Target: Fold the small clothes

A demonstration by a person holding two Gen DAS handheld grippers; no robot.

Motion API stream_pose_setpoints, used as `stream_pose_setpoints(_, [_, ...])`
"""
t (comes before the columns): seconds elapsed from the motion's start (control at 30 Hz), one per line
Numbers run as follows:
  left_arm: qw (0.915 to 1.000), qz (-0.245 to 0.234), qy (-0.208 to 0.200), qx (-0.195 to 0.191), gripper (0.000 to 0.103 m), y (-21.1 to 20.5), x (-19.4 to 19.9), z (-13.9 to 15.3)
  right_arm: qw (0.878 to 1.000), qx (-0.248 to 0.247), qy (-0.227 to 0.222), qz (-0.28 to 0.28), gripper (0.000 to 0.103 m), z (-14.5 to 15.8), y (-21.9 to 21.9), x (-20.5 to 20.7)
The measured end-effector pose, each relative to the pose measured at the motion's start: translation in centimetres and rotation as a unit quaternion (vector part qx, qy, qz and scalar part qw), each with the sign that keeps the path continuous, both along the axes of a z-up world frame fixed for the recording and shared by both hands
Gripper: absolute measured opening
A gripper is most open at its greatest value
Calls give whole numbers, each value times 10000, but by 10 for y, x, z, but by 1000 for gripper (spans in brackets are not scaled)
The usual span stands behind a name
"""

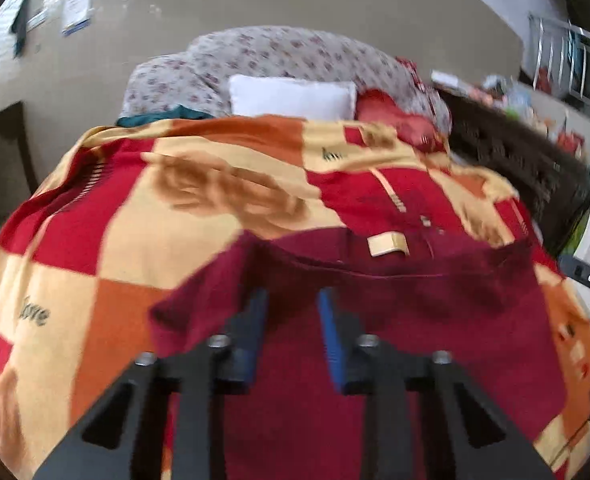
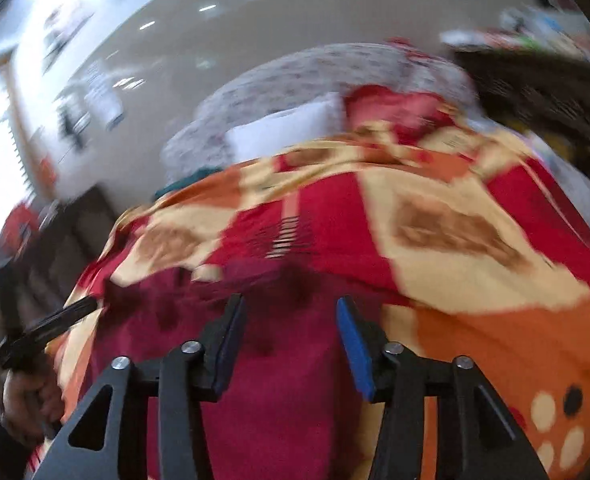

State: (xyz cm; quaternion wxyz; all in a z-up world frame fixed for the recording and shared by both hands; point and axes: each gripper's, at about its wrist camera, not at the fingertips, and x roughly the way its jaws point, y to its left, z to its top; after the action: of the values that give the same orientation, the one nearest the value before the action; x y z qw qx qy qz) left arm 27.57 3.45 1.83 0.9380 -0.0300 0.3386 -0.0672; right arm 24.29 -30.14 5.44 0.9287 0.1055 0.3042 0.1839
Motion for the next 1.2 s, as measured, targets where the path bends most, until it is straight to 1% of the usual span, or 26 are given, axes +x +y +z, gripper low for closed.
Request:
stream_pose_setpoints(0.03, [9999, 35, -11, 95, 22, -4, 5, -2, 9997, -103, 6, 208, 42, -1, 14, 4])
stream_pose_setpoints(0.07, [9997, 136, -25, 189, 22, -6, 12, -4, 9994, -191, 28, 293, 40, -2, 21, 7])
stream_pose_setpoints(0.1, [9994, 279, -32, 226, 22, -5, 20, -6, 9987, -397, 77, 295, 37, -6, 32, 15])
stream_pose_setpoints(0.17, [9974, 648, -63, 304, 22, 2, 35, -10, 9979, -593, 227, 111, 37, -16, 40, 32])
stream_pose_setpoints(0.2, [9964, 796, 35, 293, 22, 9, 43, -17, 9973, -642, 365, -63, 36, -24, 40, 44])
stream_pose_setpoints(0.23, [9960, 836, 161, 265, 22, 13, 49, -24, 9961, -660, 496, -300, 36, -31, 36, 55])
stream_pose_setpoints(0.27, [9957, 859, 294, 173, 22, 18, 55, -34, 9950, -633, 635, -441, 36, -39, 32, 65])
stream_pose_setpoints(0.3, [9959, 837, 325, 57, 22, 22, 57, -43, 9939, -602, 779, -505, 33, -48, 29, 74])
stream_pose_setpoints(0.33, [9961, 833, 287, 26, 22, 23, 56, -47, 9934, -582, 834, -523, 33, -54, 26, 78])
stream_pose_setpoints(0.37, [9964, 824, 203, -9, 22, 24, 53, -51, 9936, -584, 812, -524, 33, -58, 25, 81])
stream_pose_setpoints(0.43, [9963, 801, 179, -256, 22, 31, 53, -54, 9941, -711, 633, -514, 34, -64, 27, 83])
stream_pose_setpoints(0.5, [9961, 758, 232, -392, 22, 34, 54, -53, 9943, -803, 501, -482, 35, -70, 28, 84])
stream_pose_setpoints(0.6, [9966, 582, 426, -398, 22, 35, 49, -42, 9956, -651, 496, -458, 35, -69, 25, 83])
stream_pose_setpoints(0.63, [9967, 529, 459, -420, 23, 35, 46, -37, 9958, -605, 528, -434, 36, -67, 24, 83])
stream_pose_setpoints(0.67, [9964, 462, 484, -514, 29, 40, 36, -26, 9960, -550, 585, -398, 36, -62, 23, 82])
stream_pose_setpoints(0.7, [9962, 443, 448, -596, 34, 44, 27, -19, 9965, -405, 643, -360, 38, -52, 19, 76])
stream_pose_setpoints(0.73, [9962, 424, 372, -660, 47, 50, 16, -12, 9970, -287, 628, -345, 42, -46, 17, 69])
stream_pose_setpoints(0.77, [9965, 405, 266, -684, 56, 56, 0, -4, 9980, -117, 525, -327, 45, -34, 12, 55])
stream_pose_setpoints(0.83, [9974, 340, 130, -620, 57, 65, -33, 7, 9990, -70, 324, -316, 61, -19, 11, 30])
stream_pose_setpoints(0.9, [9978, 275, 217, -555, 57, 73, -69, 9, 9990, -354, 164, -233, 71, -8, 18, -5])
stream_pose_setpoints(0.93, [9974, 288, 291, -587, 57, 76, -84, 7, 9977, -634, 136, -218, 72, -6, 26, -25])
stream_pose_setpoints(0.97, [9966, 293, 405, -660, 57, 79, -100, 3, 9966, -795, 111, -179, 72, -7, 30, -38])
stream_pose_setpoints(1.03, [9928, 402, 681, -898, 57, 85, -135, -11, 9933, -1151, -14, 57, 82, -11, 44, -76])
stream_pose_setpoints(1.1, [9894, 396, 840, -1117, 57, 88, -156, -25, 9899, -1413, 74, 9, 84, -22, 50, -105])
stream_pose_setpoints(1.13, [9875, 415, 929, -1203, 57, 89, -164, -32, 9906, -1357, 167, -4, 84, -27, 48, -111])
stream_pose_setpoints(1.2, [9844, 389, 1139, -1287, 57, 84, -177, -52, 9949, -918, 411, 14, 84, -39, 35, -129])
